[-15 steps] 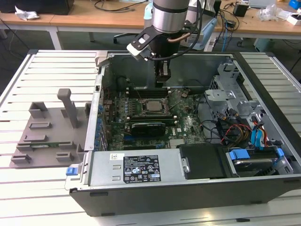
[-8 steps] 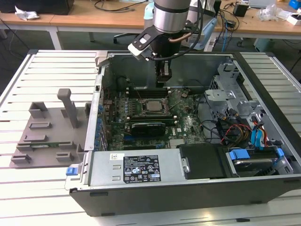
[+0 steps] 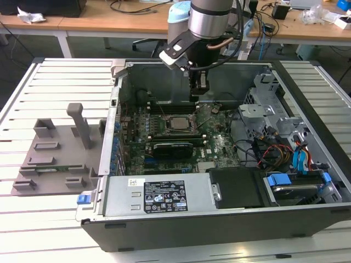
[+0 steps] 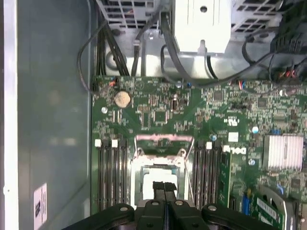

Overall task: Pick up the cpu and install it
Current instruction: 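Close the cpu cover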

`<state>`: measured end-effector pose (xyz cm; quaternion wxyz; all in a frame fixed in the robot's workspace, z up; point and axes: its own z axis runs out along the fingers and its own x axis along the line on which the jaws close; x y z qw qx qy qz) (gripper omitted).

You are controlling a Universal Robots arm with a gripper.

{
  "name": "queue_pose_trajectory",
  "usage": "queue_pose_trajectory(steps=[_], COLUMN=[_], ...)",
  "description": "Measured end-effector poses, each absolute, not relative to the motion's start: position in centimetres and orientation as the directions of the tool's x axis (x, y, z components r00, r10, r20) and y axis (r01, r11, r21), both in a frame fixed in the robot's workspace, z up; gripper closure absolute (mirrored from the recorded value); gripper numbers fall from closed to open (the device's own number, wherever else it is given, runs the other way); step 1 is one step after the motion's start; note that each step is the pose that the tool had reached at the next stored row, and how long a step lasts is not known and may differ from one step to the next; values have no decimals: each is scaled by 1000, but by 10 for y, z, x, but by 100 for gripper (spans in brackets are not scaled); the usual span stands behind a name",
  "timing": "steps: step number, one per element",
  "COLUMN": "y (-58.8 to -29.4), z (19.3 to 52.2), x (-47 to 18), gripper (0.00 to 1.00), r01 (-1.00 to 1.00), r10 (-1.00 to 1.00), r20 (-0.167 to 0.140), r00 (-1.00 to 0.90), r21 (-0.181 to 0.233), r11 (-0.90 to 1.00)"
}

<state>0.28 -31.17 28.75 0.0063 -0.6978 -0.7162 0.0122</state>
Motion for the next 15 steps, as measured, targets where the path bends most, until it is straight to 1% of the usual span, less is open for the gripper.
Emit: queue_pose_trajectory(steps=[15], y=[-311], z=[284], x=[39], gripper=[89], r01=[999], r10=[1000], r20=[-11], r00=[-26], r21=[-27], r11=[26])
